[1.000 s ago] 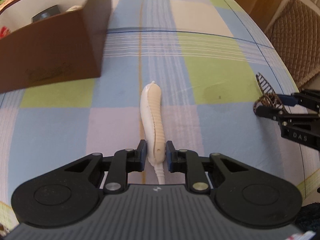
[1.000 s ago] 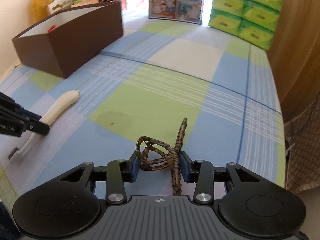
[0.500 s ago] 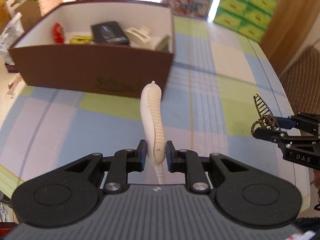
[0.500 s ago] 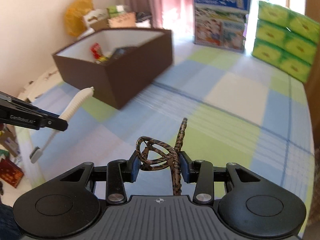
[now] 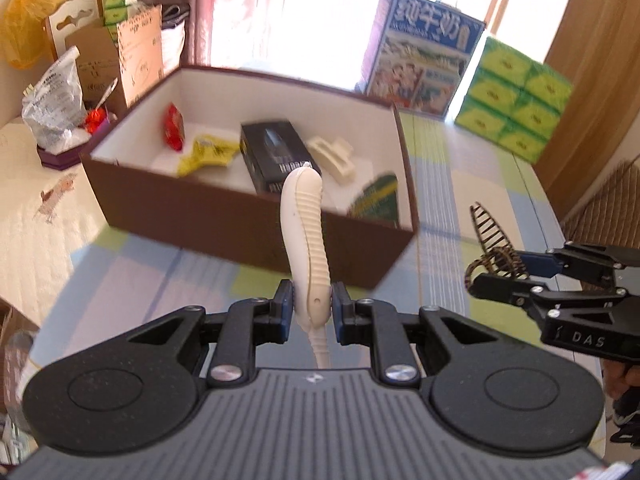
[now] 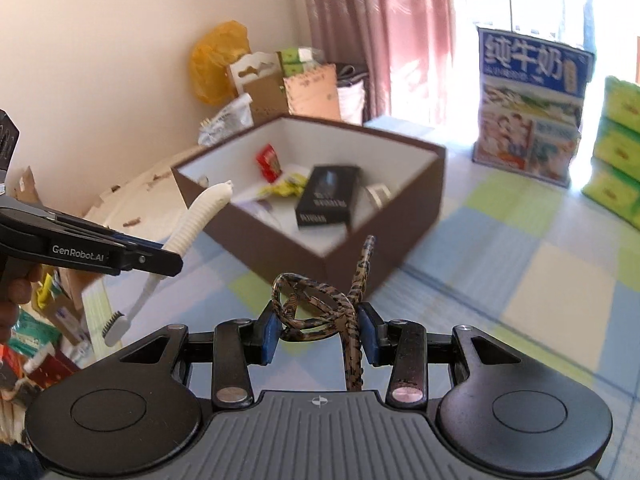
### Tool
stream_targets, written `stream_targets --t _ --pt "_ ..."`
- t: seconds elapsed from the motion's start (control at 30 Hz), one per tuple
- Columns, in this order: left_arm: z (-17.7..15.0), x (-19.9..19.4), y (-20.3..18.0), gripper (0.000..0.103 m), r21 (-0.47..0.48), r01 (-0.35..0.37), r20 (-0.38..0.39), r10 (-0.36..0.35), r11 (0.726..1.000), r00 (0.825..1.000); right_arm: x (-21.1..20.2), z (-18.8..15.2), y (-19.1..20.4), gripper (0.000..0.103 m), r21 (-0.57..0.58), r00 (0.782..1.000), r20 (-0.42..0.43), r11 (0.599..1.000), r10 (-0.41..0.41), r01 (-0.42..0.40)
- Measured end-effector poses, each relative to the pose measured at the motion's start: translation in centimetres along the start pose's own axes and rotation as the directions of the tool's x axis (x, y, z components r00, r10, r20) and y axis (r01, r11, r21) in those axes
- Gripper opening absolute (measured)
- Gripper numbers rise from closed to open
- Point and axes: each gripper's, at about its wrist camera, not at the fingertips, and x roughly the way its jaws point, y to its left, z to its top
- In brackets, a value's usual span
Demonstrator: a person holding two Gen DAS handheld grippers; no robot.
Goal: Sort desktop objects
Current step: 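Carry the toothbrush and hair clip over the brown box with both tools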
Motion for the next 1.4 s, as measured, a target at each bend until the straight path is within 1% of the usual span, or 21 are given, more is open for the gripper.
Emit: stream_targets --t 0.13,0.27,0.4,0.47,0.63,0.7,0.83,0.97,1.13,1.4 --pt "3.1 -0.2 1.7 0.016 0.008 0.005 0.052 -0.005 1.0 0.999 1.5 3.0 0.7 0.038 0.001 0.999 0.033 1.0 0.012 -0.012" --pt "7.0 0.4 3.1 0.016 0.025 0.002 0.108 -0.005 1.0 0.994 3.4 6.2 1.1 0.038 0.002 0.998 0.066 1.0 0.008 -0.008" --pt "10.6 1.8 4.9 0.016 0.025 0.004 0.133 -0.007 1.0 0.991 5.8 8.9 1.0 0.038 0.026 0.997 0.075 1.0 -0.004 0.002" --pt "12.2 2.9 5.7 0.016 0.03 0.005 0.131 -0.009 1.0 0.991 7.1 9.9 0.8 0.038 0.037 0.997 0.07 0.999 -0.017 0.014" --pt "15.0 6.8 7.8 0.016 0.024 0.018 0.077 -0.02 1.0 0.997 11.0 11.8 -0.4 0.038 0.073 0.998 0.032 0.996 -0.049 0.046" --pt "15.6 8.6 8.8 0.016 0.008 0.018 0.046 -0.018 1.0 0.999 12.5 12.2 -1.1 0.038 0.096 0.999 0.014 0.994 -0.051 0.05" --pt "16.8 11.7 10.4 0.016 0.018 0.005 -0.012 -0.005 1.0 1.0 15.3 13.0 -2.6 0.038 0.122 0.997 -0.018 0.99 -0.075 0.077" --pt "17.3 14.6 11.5 0.016 0.034 -0.011 -0.066 0.013 0.999 0.998 17.2 13.7 -3.4 0.038 0.13 0.993 -0.042 0.985 -0.109 0.114" --pt "17.3 17.4 12.3 0.016 0.036 -0.018 -0.123 0.023 0.999 0.992 19.3 13.7 -4.0 0.038 0.13 0.989 -0.082 0.982 -0.126 0.136" --pt "17.3 20.2 13.1 0.016 0.039 -0.019 -0.179 0.026 0.999 0.984 21.3 13.2 -4.7 0.038 0.147 0.979 -0.131 0.974 -0.154 0.173"
